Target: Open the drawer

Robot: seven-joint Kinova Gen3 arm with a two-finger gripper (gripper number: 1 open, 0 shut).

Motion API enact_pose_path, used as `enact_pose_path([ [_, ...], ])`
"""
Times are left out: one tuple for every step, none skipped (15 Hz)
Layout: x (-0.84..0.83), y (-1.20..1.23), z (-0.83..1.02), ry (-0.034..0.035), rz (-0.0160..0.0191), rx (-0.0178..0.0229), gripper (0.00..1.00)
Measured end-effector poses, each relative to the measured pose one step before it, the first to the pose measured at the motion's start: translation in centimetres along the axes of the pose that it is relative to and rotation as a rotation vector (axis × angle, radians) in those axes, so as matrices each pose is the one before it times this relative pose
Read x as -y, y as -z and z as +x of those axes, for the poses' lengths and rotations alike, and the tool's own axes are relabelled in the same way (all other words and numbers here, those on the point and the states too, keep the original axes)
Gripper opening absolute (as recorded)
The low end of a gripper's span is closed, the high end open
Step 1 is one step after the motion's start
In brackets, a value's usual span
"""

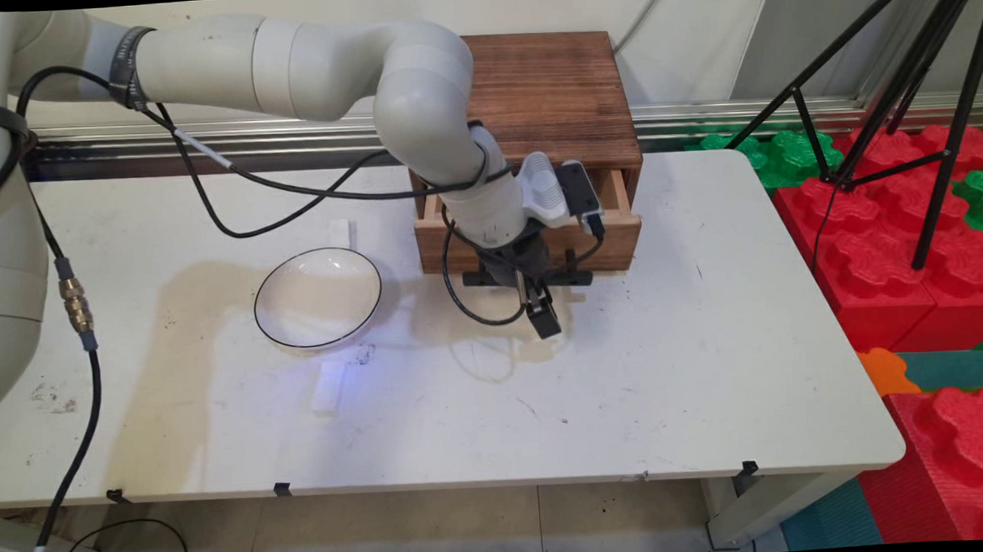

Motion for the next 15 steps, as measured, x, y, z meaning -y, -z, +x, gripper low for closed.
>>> enact_pose_path([
  [-0.397, 0.061, -0.058, 0.00162, -0.00331, 0.00081, 1.00],
  [-0.263, 0.041, -0.033, 0.00070, -0.00180, 0.00069, 1.00],
  [-0.394, 0.073, -0.030, 0.00106, -0.00244, 0.00025, 1.00],
  [-0.264, 0.057, -0.025, 0.00080, -0.00124, 0.00042, 1.00],
  [-0.403, 0.088, -0.034, 0.00163, -0.00229, 0.00023, 1.00],
  [-0.482, 0.101, -0.041, 0.00223, -0.00297, 0.00033, 1.00],
  [-0.501, 0.101, -0.085, 0.00287, -0.00290, 0.00148, 1.00],
  [-0.436, 0.072, -0.077, 0.00269, -0.00288, 0.00152, 1.00],
  [-0.298, 0.048, -0.062, 0.00172, -0.00206, 0.00111, 1.00],
  [-0.438, 0.061, -0.106, 0.00270, -0.00285, 0.00174, 1.00],
  [-0.510, 0.063, -0.113, 0.00263, -0.00328, 0.00183, 1.00],
  [-0.490, 0.059, -0.124, 0.00208, -0.00173, 0.00165, 1.00],
  [-0.391, 0.064, -0.091, 0.00114, -0.00009, 0.00067, 1.00],
  [-0.248, 0.045, -0.059, 0.00066, 0.00098, 0.00006, 1.00],
  [-0.353, 0.084, -0.094, 0.00078, 0.00244, -0.00027, 1.00],
])
